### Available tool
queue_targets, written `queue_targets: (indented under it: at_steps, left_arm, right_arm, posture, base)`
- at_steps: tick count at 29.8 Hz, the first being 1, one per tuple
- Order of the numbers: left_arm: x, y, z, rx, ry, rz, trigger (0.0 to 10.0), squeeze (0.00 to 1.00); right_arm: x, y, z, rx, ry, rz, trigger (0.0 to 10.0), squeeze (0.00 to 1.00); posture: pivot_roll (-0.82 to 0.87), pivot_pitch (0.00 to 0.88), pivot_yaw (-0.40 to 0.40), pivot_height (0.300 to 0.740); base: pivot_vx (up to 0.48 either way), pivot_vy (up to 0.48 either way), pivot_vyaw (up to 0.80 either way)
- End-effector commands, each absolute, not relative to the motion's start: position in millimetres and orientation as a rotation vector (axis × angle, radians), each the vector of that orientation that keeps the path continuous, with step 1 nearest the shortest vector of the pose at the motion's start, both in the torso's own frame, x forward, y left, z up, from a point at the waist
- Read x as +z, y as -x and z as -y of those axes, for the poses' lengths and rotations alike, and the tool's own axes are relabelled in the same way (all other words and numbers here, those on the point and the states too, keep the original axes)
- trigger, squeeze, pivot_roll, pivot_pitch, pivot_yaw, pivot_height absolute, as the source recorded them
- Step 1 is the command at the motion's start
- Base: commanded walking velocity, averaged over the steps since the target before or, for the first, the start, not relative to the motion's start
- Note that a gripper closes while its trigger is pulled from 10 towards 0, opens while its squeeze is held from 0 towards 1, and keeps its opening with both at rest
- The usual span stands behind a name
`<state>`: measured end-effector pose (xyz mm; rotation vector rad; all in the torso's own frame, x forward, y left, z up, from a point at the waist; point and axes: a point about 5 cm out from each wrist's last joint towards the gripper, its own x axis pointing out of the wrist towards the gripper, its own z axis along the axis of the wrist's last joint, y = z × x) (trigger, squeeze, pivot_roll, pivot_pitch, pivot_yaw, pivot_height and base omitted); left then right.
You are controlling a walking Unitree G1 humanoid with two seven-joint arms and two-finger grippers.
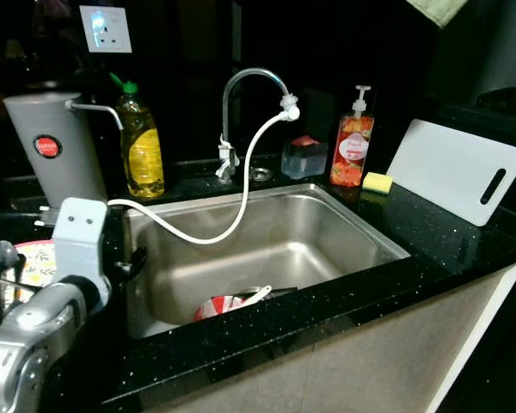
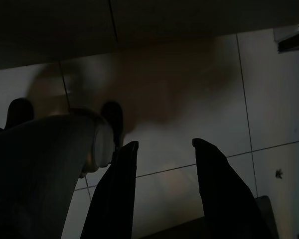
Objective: Kitchen organization
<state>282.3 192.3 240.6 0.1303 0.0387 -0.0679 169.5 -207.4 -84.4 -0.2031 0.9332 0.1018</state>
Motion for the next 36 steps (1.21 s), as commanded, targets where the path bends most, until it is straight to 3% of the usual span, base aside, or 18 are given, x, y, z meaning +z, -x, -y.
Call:
queue_targets:
  at_steps: [1,23,36]
  left_arm:
    - [240.8,-283.6,-193.8,-0.077,-0.14,-0.041,10.0,0.0]
    - [234.1,-290.4,-200.1,-0.005,-0.129,-0.07,10.0,0.0]
    - [249.8,-287.7,-196.9,-0.033,-0.006,0.066,10.0,0.0]
  right_arm:
    - [-86.2,-165.9,207.3,0.098,0.203,-0.948,10.0,0.0]
    - [-86.3,-163.1,213.3,0.101,0.233,-0.959,10.0,0.0]
    - [-87.2,-159.1,216.6,0.091,0.23,-0.964,10.0,0.0]
  posture:
    - [-0.01,0.009,-0.015,0.74]
    - [-0.03,0.0,-0.025,0.74]
    - [-0.04,0.002,-0.028,0.74]
  base:
    - [0.0,0.0,0.0]
    - [0.0,0.0,0.0]
    - [0.0,0.0,0.0]
